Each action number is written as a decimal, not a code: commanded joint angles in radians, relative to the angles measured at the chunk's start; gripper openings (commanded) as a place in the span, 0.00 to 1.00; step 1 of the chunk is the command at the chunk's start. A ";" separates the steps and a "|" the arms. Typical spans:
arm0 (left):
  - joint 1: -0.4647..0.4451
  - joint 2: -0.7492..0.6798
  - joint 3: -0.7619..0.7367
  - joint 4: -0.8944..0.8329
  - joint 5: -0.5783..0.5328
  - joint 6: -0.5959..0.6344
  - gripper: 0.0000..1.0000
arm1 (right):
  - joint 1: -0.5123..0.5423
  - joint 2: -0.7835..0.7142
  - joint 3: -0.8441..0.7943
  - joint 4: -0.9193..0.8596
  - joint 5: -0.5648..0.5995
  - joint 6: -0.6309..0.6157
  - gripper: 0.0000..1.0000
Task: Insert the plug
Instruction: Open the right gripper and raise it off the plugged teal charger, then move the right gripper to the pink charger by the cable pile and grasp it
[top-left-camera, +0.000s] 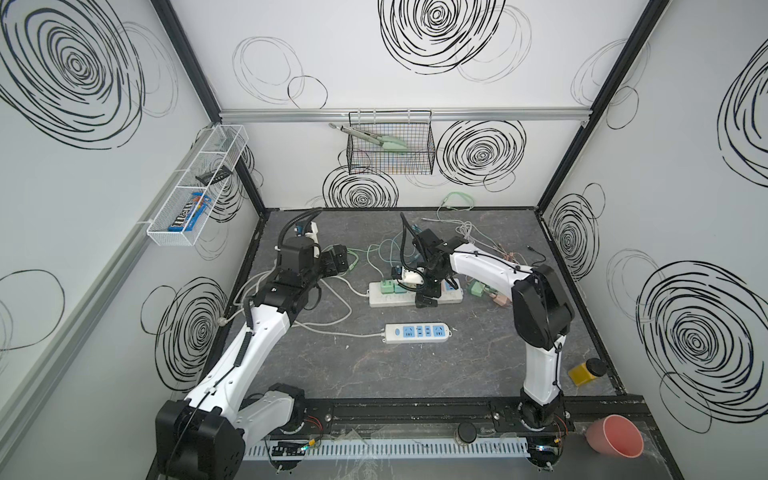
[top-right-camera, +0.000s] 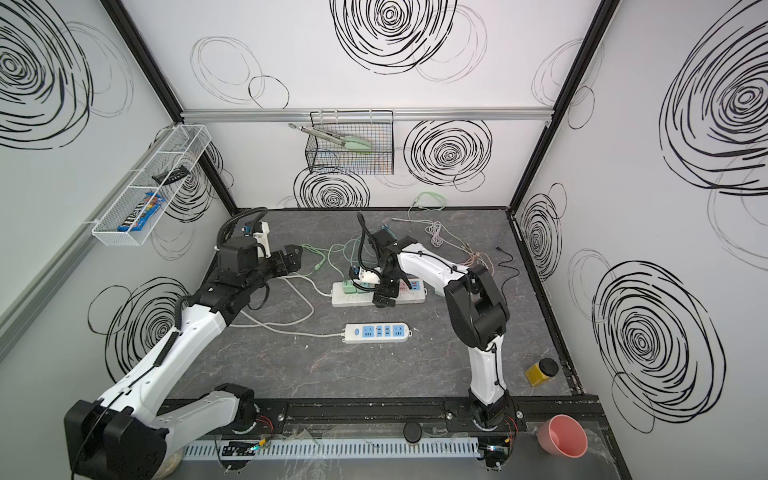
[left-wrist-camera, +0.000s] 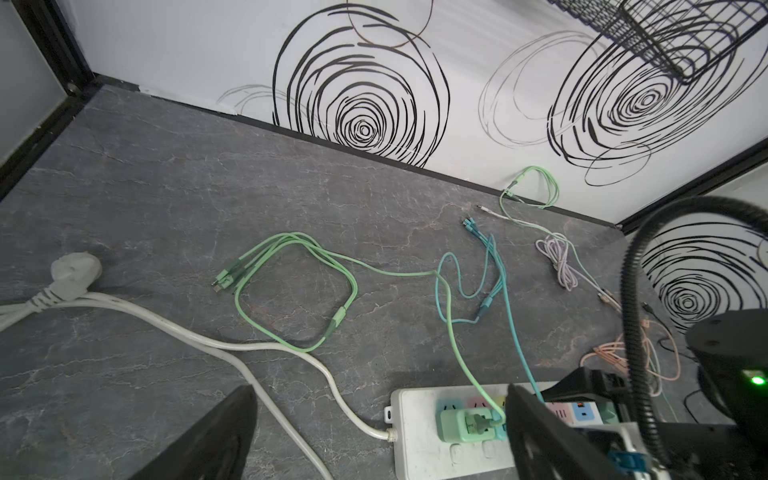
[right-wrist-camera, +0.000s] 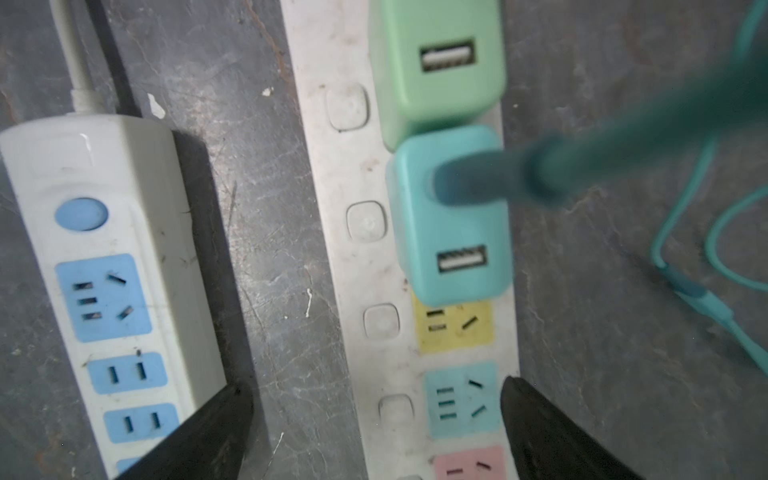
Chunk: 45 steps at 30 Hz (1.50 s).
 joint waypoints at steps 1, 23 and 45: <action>-0.082 0.015 0.058 0.018 -0.194 0.061 0.96 | -0.034 -0.128 -0.074 0.085 -0.062 0.046 0.97; -0.353 0.138 0.125 0.167 -0.309 0.138 0.96 | -0.573 -0.615 -0.664 0.652 0.007 1.176 0.90; -0.352 0.152 0.131 0.171 -0.361 0.217 0.96 | -0.397 -0.296 -0.549 0.484 0.289 1.121 0.52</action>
